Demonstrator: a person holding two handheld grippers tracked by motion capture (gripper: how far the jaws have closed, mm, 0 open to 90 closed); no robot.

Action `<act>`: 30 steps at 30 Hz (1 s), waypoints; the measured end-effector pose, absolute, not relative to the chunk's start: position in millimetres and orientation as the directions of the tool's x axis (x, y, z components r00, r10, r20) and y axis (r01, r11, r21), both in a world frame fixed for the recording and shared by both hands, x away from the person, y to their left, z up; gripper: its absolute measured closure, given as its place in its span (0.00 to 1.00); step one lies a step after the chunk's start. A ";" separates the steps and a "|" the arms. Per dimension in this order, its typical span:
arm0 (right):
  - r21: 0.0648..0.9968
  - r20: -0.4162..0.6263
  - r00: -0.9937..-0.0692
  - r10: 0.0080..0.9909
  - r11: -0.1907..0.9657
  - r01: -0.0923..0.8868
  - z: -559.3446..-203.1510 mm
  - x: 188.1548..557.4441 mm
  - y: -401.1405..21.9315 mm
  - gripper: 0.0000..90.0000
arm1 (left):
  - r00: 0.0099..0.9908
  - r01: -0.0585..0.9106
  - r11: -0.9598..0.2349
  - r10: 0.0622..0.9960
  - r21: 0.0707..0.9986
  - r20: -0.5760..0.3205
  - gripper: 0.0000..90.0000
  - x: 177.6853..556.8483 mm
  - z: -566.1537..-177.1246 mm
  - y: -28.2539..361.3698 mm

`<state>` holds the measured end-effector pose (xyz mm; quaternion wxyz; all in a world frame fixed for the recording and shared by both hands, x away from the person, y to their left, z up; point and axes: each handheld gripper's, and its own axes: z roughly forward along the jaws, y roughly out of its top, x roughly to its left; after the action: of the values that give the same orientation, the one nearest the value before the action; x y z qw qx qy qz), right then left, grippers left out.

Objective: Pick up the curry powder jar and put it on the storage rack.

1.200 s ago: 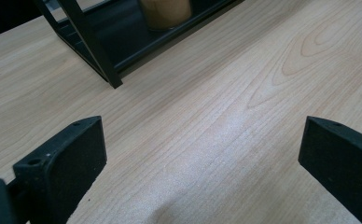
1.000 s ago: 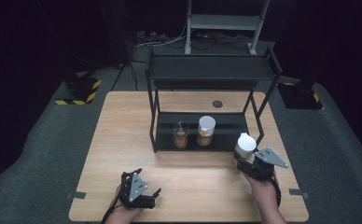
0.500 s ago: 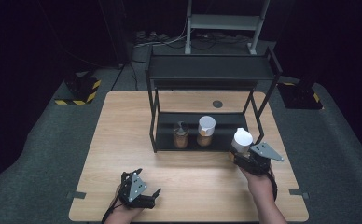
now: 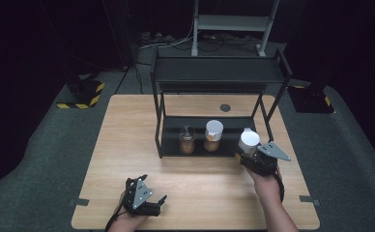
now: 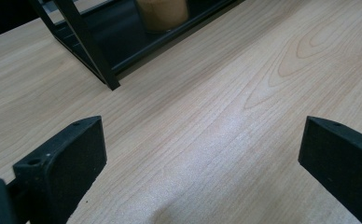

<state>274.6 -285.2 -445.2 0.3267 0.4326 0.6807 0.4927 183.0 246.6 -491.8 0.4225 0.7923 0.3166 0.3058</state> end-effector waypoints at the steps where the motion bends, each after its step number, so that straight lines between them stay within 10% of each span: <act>1: 0.954 -0.022 -0.411 0.912 0.142 0.265 -444.8 276.6 -283.8 0.34 | 0.613 0.243 -0.442 0.760 0.863 0.217 0.01 183.0 -491.9 246.7; 30: 0.964 -0.036 -0.399 0.916 0.138 0.229 -451.3 301.1 -269.1 0.34 | 0.613 0.245 -0.426 0.764 0.871 0.201 0.01 183.0 -492.7 249.5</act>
<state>301.1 -269.1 -451.3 0.3444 0.4266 0.6711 0.4990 183.0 249.5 -492.7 0.4297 0.7887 0.3198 0.3017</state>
